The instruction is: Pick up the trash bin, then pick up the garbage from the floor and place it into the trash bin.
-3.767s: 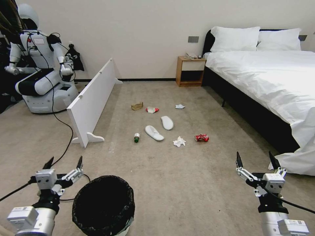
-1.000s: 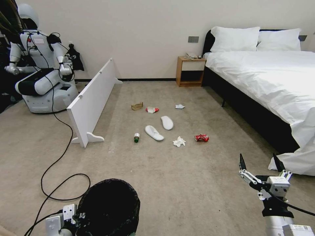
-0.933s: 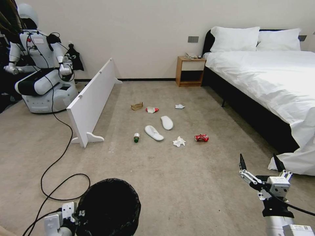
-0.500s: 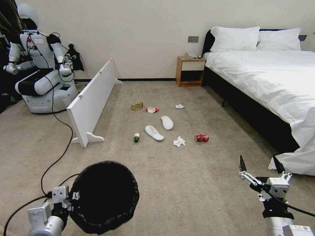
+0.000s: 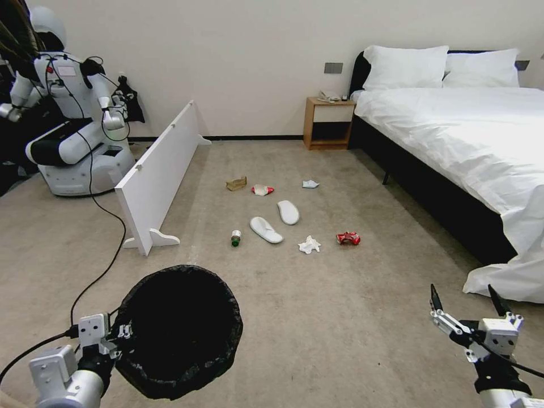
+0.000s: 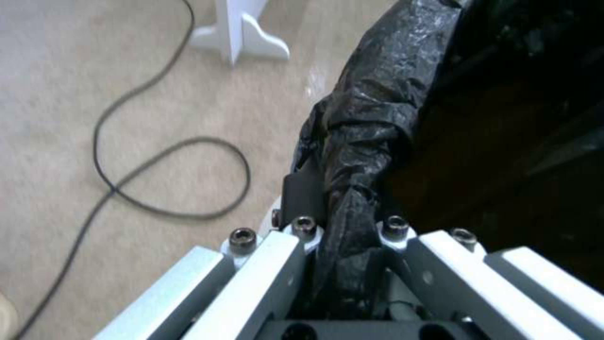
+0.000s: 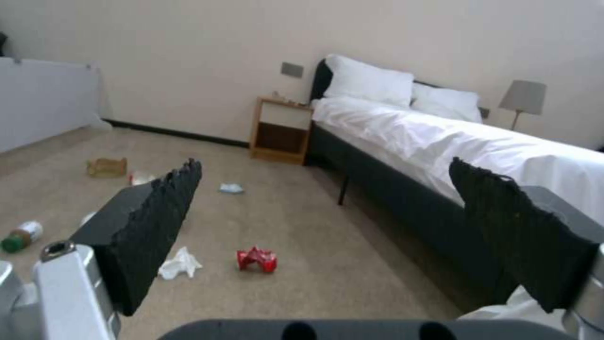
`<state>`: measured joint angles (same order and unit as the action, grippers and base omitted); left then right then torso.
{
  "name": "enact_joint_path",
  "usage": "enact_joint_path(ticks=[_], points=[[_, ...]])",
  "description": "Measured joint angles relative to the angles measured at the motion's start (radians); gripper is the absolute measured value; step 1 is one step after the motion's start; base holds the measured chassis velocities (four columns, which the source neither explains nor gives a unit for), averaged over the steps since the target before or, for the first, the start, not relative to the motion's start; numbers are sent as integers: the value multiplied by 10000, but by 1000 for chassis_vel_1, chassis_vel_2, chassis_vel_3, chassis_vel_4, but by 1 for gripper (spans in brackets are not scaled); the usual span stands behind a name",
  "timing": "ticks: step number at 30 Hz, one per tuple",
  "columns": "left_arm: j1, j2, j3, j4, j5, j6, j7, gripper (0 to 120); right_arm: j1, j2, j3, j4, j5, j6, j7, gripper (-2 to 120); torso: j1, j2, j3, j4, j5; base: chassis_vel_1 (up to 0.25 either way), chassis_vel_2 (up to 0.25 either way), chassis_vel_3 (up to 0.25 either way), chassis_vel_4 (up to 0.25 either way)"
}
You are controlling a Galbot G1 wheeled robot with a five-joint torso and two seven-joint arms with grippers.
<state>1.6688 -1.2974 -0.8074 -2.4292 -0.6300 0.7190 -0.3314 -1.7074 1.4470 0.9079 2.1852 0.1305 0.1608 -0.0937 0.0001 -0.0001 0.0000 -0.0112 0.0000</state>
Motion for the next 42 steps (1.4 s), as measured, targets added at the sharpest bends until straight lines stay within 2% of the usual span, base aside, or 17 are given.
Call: enact_joint_path(ticks=[9, 42], points=[[30, 69, -30, 95, -654, 192, -499, 3, 82, 69, -72, -318, -30, 113, -63, 100, 0, 0, 0, -1, 0, -7, 3, 4, -2], [41, 5, -69, 148, -981, 171, -610, 3, 163, 84, 87, -336, 48, 243, -359, 100, 0, 0, 0, -2, 0, -78, 76, 81, -80]])
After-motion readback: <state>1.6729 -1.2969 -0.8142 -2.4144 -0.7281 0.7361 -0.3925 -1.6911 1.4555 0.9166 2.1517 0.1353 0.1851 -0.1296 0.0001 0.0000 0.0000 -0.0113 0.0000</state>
